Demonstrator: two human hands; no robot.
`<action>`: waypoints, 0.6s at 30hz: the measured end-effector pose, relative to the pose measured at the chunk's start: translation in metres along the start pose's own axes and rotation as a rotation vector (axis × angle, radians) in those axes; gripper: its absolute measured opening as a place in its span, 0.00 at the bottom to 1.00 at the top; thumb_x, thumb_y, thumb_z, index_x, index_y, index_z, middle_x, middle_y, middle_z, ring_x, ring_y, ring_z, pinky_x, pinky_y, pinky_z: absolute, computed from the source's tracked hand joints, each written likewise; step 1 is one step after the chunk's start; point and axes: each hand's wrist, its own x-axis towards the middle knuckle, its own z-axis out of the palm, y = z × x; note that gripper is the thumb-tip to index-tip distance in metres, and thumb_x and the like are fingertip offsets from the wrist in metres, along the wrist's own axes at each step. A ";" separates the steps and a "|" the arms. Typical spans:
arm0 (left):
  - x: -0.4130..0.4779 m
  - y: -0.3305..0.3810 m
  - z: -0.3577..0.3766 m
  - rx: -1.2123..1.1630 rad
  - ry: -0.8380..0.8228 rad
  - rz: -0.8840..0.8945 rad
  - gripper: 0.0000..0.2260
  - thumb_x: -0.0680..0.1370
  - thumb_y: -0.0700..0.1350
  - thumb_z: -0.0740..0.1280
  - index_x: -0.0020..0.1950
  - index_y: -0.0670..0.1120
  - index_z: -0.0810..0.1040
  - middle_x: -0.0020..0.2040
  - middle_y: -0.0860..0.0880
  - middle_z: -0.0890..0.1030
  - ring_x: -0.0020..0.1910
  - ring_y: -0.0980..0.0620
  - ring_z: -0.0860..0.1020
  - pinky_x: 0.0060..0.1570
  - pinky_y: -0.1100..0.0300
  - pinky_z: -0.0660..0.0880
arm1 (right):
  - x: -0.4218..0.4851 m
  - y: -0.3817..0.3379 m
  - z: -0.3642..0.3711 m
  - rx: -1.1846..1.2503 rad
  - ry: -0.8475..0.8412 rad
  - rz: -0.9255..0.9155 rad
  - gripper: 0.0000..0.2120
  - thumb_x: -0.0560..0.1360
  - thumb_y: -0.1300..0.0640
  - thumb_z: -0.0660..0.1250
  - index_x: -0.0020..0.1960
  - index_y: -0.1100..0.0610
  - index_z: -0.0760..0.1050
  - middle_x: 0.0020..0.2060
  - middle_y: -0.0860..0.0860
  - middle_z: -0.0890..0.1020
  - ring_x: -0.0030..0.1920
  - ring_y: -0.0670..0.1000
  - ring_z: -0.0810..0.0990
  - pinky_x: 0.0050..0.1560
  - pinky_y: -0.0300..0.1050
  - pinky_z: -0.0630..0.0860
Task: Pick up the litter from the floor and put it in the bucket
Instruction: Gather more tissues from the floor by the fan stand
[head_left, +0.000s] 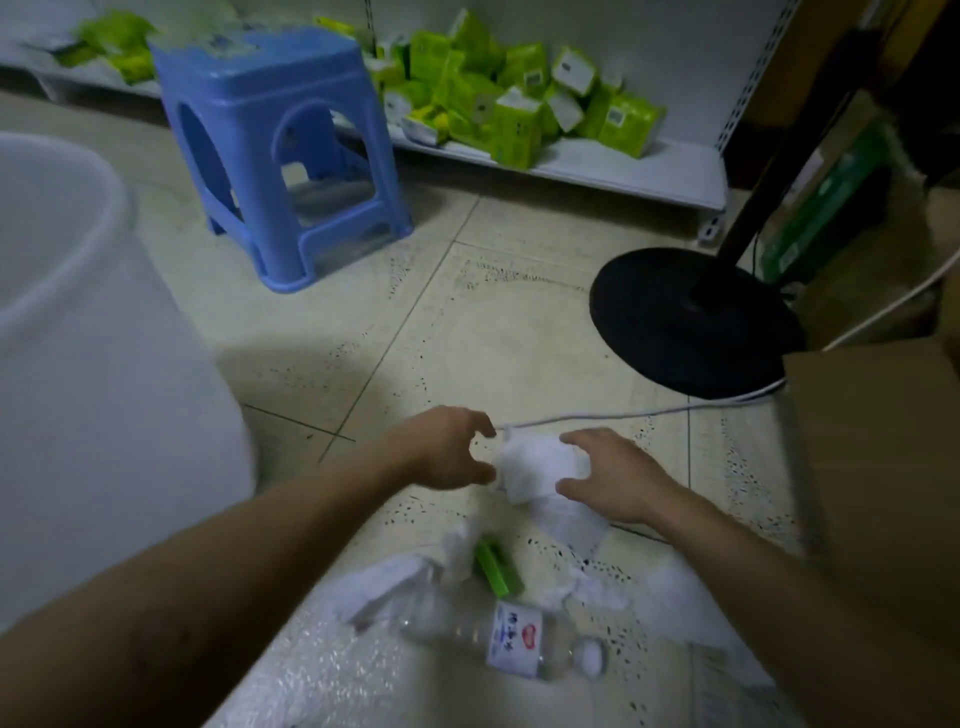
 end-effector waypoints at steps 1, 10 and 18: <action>0.006 0.003 0.018 0.009 -0.010 -0.008 0.26 0.74 0.55 0.68 0.70 0.50 0.68 0.68 0.48 0.73 0.64 0.48 0.73 0.60 0.57 0.70 | 0.000 0.009 0.009 0.005 -0.012 0.028 0.33 0.72 0.45 0.69 0.74 0.50 0.63 0.73 0.52 0.66 0.70 0.54 0.68 0.68 0.49 0.68; 0.058 0.040 0.112 0.111 0.048 0.018 0.28 0.76 0.52 0.65 0.74 0.54 0.59 0.77 0.47 0.58 0.70 0.44 0.64 0.63 0.46 0.71 | -0.037 0.088 0.047 0.189 0.029 0.294 0.36 0.70 0.48 0.71 0.74 0.53 0.62 0.71 0.57 0.68 0.69 0.58 0.68 0.67 0.54 0.69; 0.081 0.042 0.141 0.187 0.124 -0.072 0.24 0.76 0.50 0.64 0.70 0.48 0.62 0.61 0.44 0.75 0.58 0.44 0.74 0.53 0.49 0.75 | -0.073 0.110 0.076 0.110 0.089 0.492 0.38 0.71 0.43 0.68 0.76 0.47 0.56 0.78 0.56 0.53 0.75 0.59 0.56 0.72 0.58 0.60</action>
